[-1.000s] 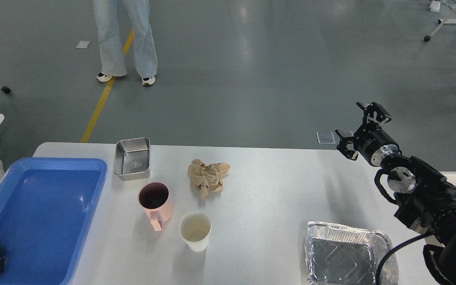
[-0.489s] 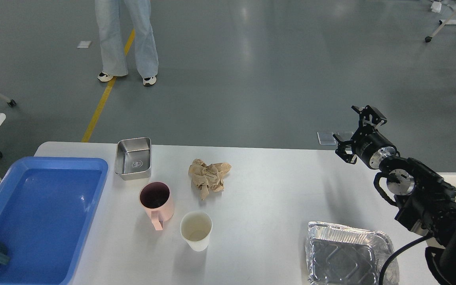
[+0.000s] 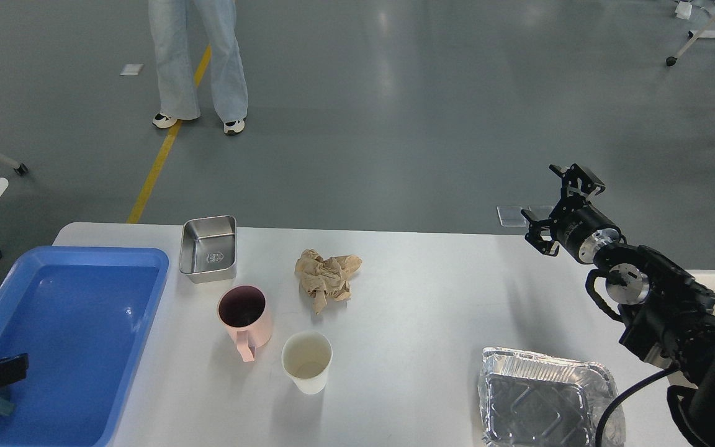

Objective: Tidy desktop

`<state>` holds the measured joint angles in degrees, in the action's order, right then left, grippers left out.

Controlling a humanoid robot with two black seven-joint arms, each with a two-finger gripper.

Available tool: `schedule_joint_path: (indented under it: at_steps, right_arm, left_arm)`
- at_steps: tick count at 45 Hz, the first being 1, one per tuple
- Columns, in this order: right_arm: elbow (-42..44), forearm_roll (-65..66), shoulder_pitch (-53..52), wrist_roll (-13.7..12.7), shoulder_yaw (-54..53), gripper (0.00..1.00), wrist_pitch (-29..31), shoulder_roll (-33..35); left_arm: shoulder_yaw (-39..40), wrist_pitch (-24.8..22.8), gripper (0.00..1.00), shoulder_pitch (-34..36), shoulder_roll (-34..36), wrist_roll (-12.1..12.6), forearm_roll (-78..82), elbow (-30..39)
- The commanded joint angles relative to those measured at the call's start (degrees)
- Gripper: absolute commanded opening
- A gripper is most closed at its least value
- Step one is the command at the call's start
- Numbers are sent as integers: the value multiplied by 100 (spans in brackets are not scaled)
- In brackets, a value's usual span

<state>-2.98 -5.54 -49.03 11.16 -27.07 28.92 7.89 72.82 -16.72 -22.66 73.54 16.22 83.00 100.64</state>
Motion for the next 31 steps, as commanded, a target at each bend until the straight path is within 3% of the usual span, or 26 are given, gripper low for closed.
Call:
schedule_joint_path:
  at_steps: [1,16,21,31]
  right_arm:
    - [-1,0,16,9,0,100,0,-7]
    - [-9,0,-10,9,0,100,0,-24]
    - [-1,-9,-2,9,0,100,0,-77]
    - [-1,0,-19,9,0,100,-9,-130]
  left_arm:
    - [-22,-60,98,-2,47,-84,-4,-1]
    - [-356,-359,98,-2,30,-146,181,-27]
    - [-374,-350,98,-10,-199,-23,277,-27]
    - [127,-332,98,-2,-243,48,243,-27]
